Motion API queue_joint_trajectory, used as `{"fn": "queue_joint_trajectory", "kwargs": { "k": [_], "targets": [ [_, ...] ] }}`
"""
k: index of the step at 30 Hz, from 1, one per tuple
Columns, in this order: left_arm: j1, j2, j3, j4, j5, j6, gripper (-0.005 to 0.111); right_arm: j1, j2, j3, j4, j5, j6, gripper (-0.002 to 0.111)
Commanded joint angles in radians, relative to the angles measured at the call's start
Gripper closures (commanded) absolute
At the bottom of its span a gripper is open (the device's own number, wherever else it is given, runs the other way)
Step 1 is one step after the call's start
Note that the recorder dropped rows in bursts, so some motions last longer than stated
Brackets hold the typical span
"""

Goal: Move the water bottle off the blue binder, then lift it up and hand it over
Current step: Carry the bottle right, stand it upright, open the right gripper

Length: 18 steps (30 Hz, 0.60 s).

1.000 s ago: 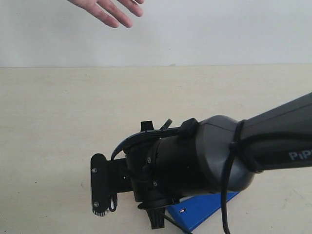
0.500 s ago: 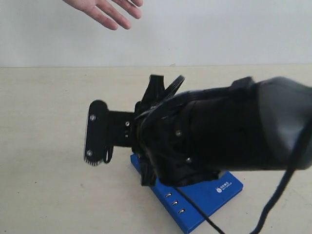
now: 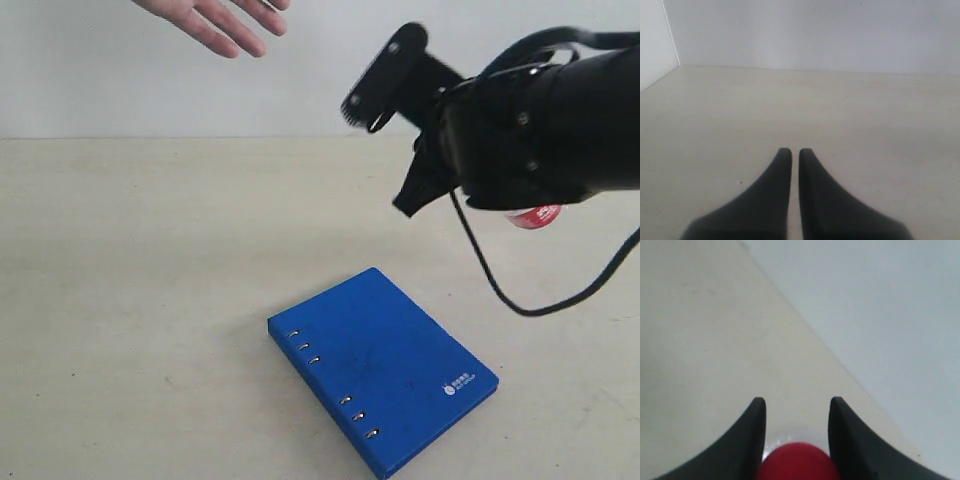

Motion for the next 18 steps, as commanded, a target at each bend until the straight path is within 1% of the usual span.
{"fn": "queue_joint_trajectory", "kwargs": {
  "k": [1, 6, 9, 11, 12, 14, 16, 18],
  "targets": [
    [0.003, -0.003, 0.0, -0.002, -0.008, 0.002, 0.101, -0.074, -0.07, -0.003, -0.119, -0.019, 0.187, 0.108],
    [0.003, -0.003, 0.0, -0.002, -0.008, 0.002, 0.101, -0.187, -0.133, -0.003, -0.172, -0.094, 0.443, 0.108],
    [0.003, -0.003, 0.0, -0.002, -0.008, 0.002, 0.101, -0.294, -0.16, 0.003, -0.228, -0.186, 0.664, 0.108],
    [0.003, -0.003, 0.0, -0.002, -0.008, 0.002, 0.101, -0.358, -0.173, 0.027, -0.326, -0.255, 0.836, 0.108],
    [0.003, -0.003, 0.0, -0.002, -0.008, 0.002, 0.101, -0.383, -0.182, 0.043, -0.326, -0.266, 0.899, 0.108],
    [0.003, -0.003, 0.0, -0.002, -0.008, 0.002, 0.101, -0.412, -0.182, 0.061, -0.326, -0.232, 0.918, 0.108],
    [0.003, -0.003, 0.0, -0.002, -0.008, 0.002, 0.101, -0.436, -0.18, 0.088, -0.326, -0.207, 0.88, 0.108],
    [0.003, -0.003, 0.0, -0.002, -0.008, 0.002, 0.101, -0.457, -0.18, 0.117, -0.326, -0.218, 0.828, 0.108]
  ]
}}
